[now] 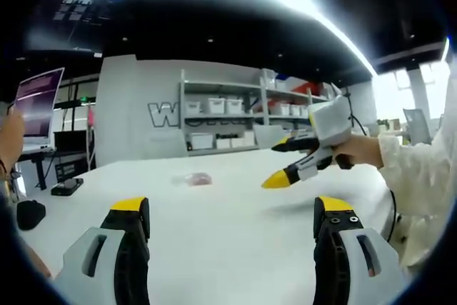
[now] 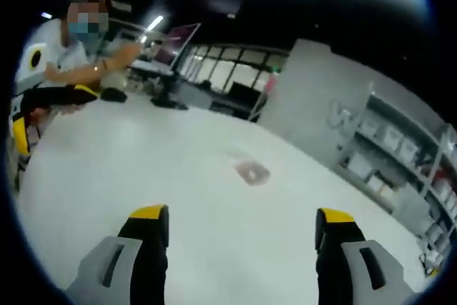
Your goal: Open the resealable bag by pulling the two sides of the seal apart until the entire bag opening is separated and visibly accessible.
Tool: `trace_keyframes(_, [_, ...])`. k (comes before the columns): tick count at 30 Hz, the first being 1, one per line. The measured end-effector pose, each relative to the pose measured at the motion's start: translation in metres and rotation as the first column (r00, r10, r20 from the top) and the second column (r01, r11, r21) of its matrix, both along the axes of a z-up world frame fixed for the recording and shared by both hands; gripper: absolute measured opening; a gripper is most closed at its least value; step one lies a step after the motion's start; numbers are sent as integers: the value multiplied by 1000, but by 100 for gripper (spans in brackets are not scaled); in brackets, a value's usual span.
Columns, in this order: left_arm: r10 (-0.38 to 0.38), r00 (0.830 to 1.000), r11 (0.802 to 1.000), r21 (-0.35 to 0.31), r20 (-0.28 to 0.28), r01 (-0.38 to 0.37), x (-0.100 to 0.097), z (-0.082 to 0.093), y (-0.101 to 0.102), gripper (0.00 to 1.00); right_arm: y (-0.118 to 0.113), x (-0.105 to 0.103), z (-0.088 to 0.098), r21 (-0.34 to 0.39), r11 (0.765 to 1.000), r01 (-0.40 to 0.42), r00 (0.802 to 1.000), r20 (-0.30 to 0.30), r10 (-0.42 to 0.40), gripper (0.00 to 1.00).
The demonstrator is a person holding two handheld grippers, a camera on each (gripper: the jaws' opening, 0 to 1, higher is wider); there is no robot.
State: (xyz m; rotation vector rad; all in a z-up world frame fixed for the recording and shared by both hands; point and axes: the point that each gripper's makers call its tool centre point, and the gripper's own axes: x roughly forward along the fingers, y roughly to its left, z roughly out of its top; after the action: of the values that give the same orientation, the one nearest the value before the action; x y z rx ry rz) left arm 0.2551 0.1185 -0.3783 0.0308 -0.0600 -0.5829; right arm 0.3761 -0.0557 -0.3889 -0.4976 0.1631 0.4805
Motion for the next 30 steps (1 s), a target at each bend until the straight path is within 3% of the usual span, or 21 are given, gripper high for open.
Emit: trace_keyframes(30, [-7, 1000, 1000, -5, -1, 7, -4, -2, -2, 93, 19, 22, 0, -171, 985, -31, 997, 59, 41, 82])
